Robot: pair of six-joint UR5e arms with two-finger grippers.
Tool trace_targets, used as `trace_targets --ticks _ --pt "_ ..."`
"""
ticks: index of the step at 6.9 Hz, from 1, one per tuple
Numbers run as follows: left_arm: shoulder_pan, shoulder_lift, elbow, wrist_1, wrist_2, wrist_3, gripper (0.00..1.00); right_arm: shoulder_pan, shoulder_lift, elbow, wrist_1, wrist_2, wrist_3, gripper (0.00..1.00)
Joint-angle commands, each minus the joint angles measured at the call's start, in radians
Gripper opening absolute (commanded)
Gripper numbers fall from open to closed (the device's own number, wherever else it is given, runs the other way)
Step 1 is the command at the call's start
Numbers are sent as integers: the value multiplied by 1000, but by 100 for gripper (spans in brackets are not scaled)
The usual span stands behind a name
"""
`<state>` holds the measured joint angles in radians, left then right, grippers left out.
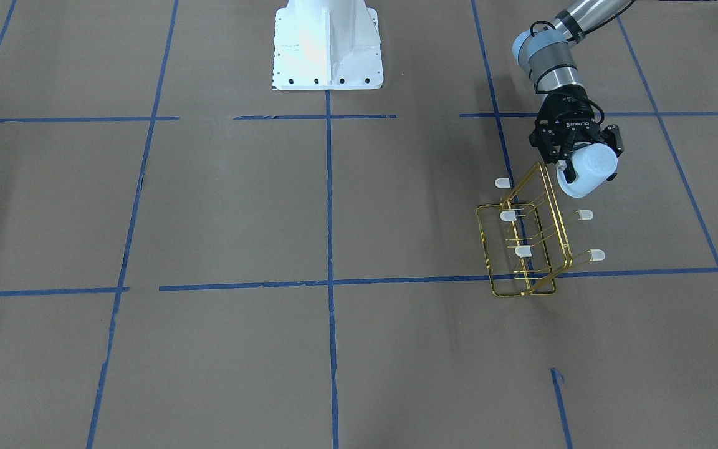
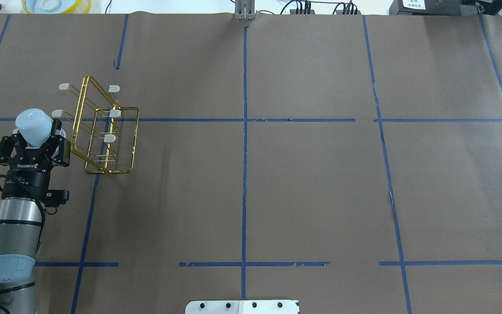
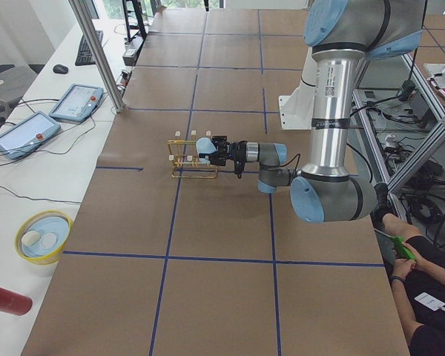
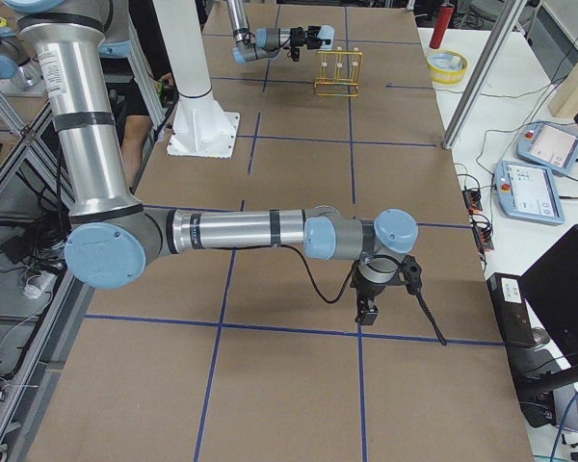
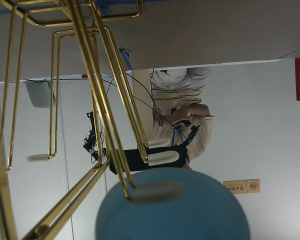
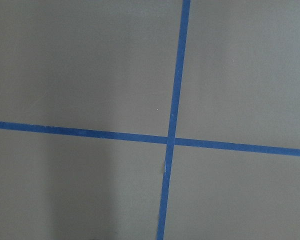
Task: Hang cup on cup holder
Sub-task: 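Move the tipped cup with the left gripper onto a white peg of the gold rack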
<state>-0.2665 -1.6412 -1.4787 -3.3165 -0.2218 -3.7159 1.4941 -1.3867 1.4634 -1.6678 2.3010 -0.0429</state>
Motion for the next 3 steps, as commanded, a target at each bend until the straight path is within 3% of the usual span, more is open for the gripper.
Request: trace_targets --ticks 1,3 --pt "-2 -9 0 3 -5 -1 99 0 0 0 0 0 0 100" --pt "-5 -15 -5 5 -4 10 100 0 0 0 0 0 0 100"
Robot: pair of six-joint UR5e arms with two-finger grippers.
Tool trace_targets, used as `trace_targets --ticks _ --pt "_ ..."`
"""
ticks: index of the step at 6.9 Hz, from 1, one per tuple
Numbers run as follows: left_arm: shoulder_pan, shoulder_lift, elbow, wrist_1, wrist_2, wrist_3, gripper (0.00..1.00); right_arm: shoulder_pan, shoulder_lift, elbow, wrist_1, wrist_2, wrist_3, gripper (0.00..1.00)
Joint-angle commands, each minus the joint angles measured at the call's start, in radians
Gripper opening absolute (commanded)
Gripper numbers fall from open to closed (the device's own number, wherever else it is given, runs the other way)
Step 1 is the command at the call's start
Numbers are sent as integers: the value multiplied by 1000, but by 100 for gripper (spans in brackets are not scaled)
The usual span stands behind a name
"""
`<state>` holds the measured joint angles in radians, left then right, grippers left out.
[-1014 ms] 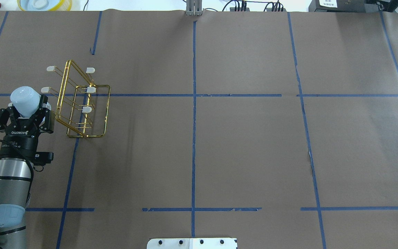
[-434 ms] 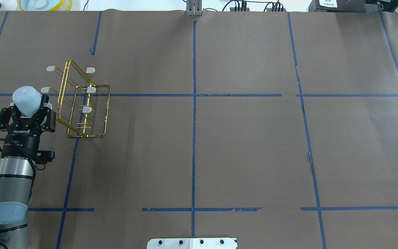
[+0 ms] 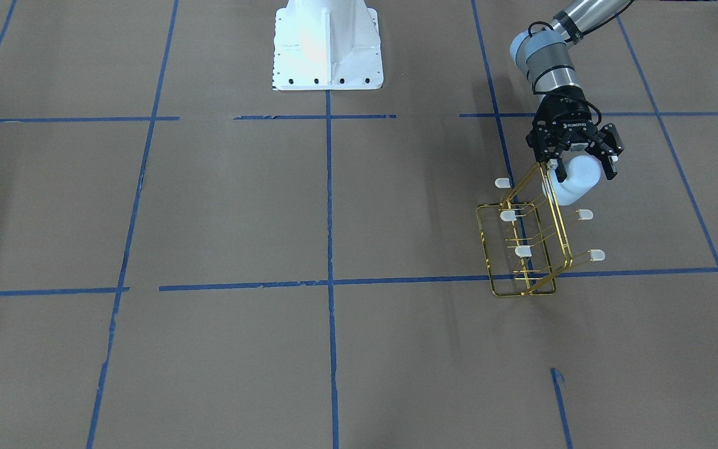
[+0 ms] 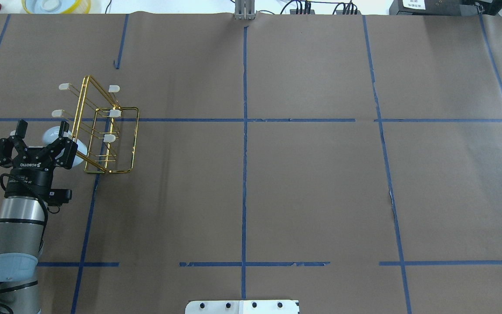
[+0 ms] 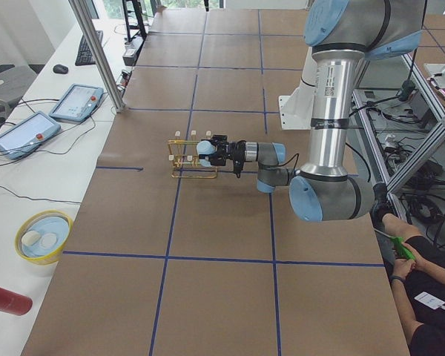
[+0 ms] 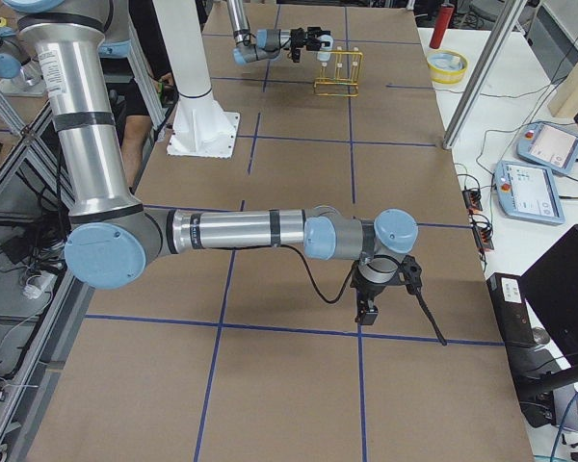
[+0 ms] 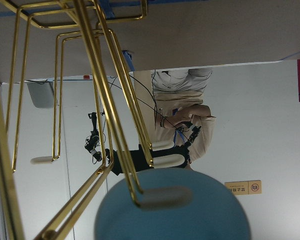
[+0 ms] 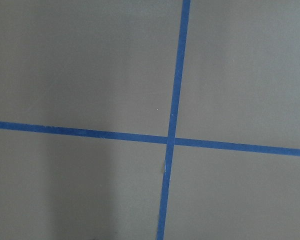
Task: Hang cup on cup holder
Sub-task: 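Open the left gripper to release the cup on the peg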
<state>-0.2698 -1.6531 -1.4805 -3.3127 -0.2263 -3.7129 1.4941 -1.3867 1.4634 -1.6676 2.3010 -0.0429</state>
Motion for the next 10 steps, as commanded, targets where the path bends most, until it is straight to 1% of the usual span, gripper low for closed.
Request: trace_targets --ticks 1,2,3,4,6,7,8,10 --pt "-3 -4 -10 2 -1 16 100 0 0 0 0 0 0 100" --pt "-21 3 -35 27 -28 22 100 0 0 0 0 0 0 100" --pt "-40 12 -108 95 -97 78 100 -2 0 0 0 0 0 100" --pt "-84 32 -171 120 -188 165 100 0 0 0 -1 0 0 100" --pt "-165 79 -243 117 -373 415 100 0 0 0 0 0 0 100" --pt "-224 96 -276 108 -481 586 100 0 0 0 0 0 0 100" --pt "-259 108 -299 108 -570 734 100 0 0 0 0 0 0 100" --pt "-357 160 -308 122 -752 937 100 0 0 0 0 0 0 100"
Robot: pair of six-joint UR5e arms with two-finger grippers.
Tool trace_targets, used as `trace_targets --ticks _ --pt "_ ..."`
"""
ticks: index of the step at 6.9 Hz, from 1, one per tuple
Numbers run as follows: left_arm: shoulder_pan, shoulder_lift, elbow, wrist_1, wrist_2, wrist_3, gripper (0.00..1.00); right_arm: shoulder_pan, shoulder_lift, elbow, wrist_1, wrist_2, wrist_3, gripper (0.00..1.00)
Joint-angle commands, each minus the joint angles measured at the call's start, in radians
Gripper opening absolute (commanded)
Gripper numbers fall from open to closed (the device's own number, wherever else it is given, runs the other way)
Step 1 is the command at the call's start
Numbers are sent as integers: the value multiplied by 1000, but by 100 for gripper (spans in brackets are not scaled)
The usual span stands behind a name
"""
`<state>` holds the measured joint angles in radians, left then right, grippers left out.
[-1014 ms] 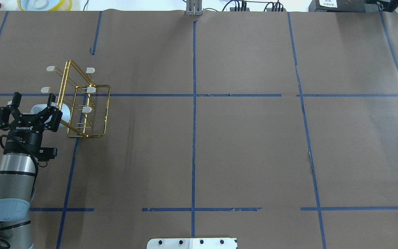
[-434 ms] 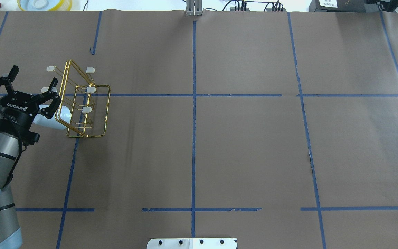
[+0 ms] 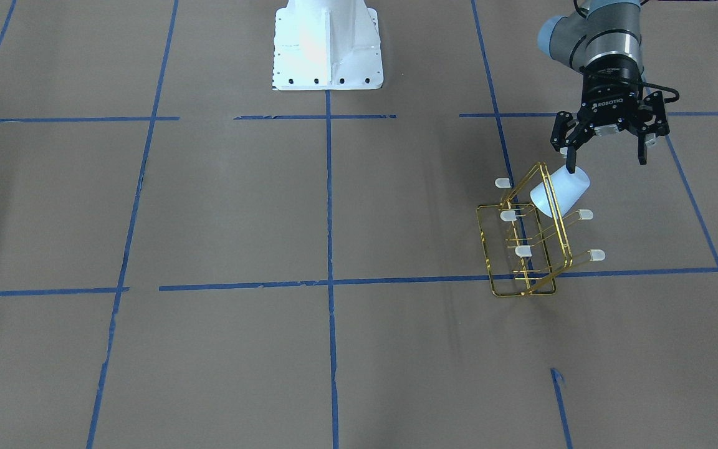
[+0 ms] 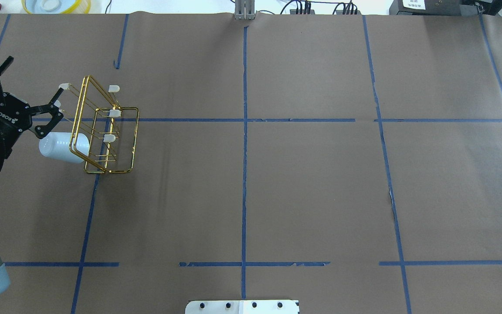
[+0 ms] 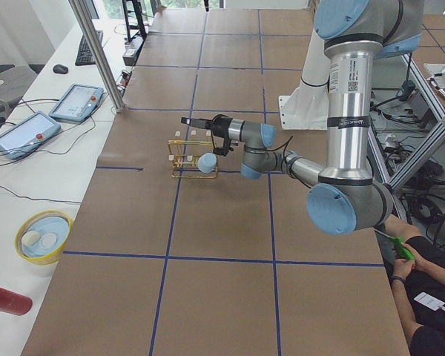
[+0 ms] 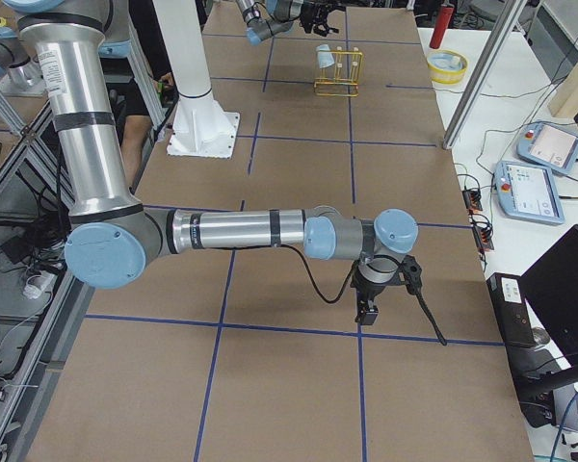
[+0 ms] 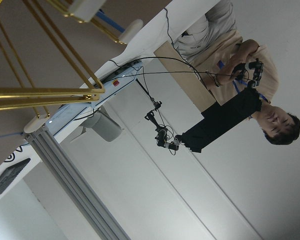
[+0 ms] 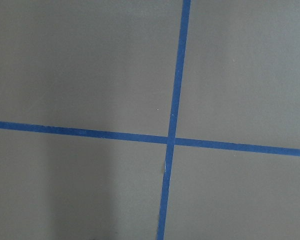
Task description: Hang cup on cup holder
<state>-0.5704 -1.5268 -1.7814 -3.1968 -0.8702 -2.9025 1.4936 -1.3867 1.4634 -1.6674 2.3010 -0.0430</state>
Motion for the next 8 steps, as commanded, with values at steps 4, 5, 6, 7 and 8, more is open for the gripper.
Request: trace_targets --ticks 4,5,6,7,8 --pt "-297 152 -4 156 -528 669 100 1 0 0 -2 0 0 100" --pt "-374 155 -10 228 -632 787 100 1 0 0 -2 0 0 100" --pt "-485 151 -10 323 -765 936 100 1 0 0 -2 0 0 100" --pt "-579 149 -10 389 -877 1070 100 1 0 0 0 0 0 100" --pt "-661 145 -13 491 -967 1214 100 1 0 0 0 0 0 100"
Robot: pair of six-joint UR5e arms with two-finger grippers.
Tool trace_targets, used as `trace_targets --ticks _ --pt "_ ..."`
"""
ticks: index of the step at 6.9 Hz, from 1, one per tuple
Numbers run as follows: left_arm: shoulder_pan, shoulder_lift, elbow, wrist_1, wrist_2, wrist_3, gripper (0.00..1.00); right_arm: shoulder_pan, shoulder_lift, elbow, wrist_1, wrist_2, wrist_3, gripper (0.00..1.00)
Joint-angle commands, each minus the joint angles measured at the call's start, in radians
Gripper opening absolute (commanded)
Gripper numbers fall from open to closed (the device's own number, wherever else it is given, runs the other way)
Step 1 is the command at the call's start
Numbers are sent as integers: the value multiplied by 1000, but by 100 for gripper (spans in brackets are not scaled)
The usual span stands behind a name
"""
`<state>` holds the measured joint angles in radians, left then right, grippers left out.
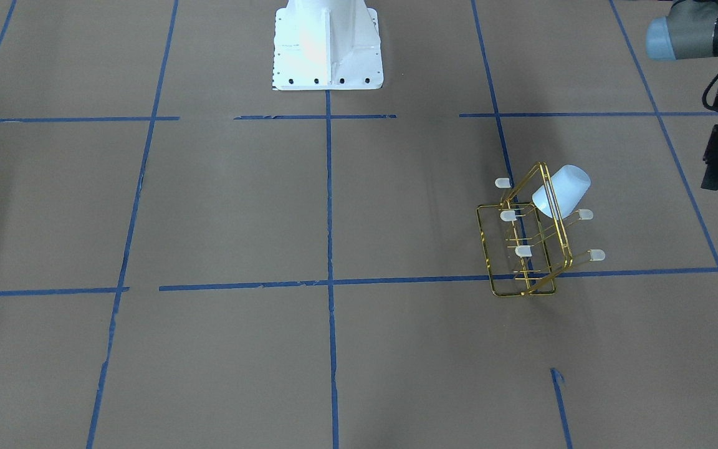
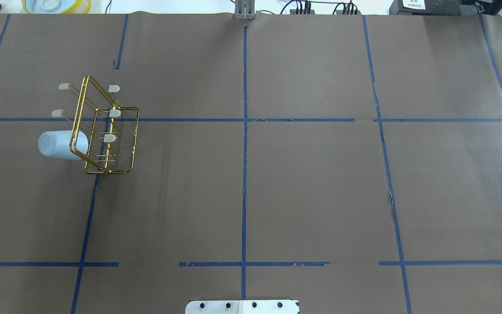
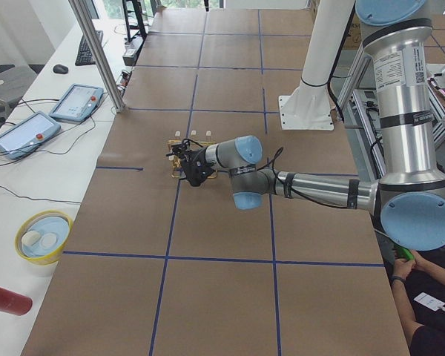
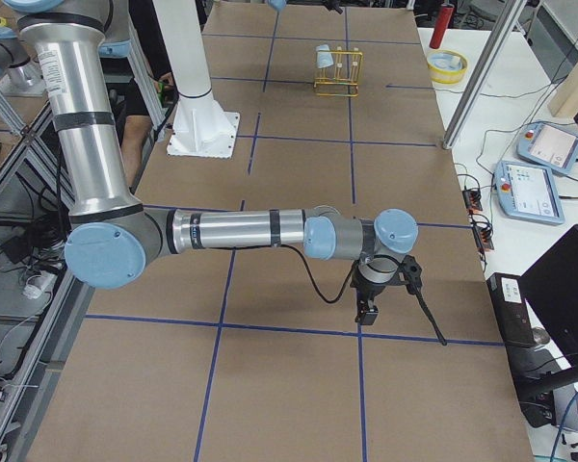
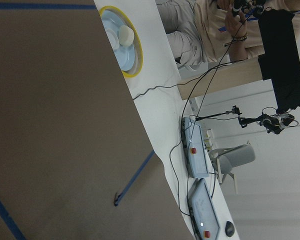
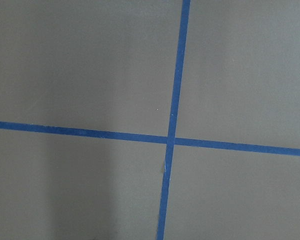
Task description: Hang cup on cup holder
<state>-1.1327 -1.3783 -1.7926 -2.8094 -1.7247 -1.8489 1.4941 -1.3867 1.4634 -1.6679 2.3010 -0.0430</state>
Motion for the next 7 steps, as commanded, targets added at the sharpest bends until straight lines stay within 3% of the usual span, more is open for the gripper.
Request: trace_targets --ticks 1,4,7 --pt "-167 -8 -5 195 -159 285 100 0 0 0 -1 0 0 100" --pt "-240 5 -4 457 -288 753 100 0 0 0 0 0 0 100" --pt "-332 2 -5 707 -357 1216 100 0 0 0 -1 0 0 100"
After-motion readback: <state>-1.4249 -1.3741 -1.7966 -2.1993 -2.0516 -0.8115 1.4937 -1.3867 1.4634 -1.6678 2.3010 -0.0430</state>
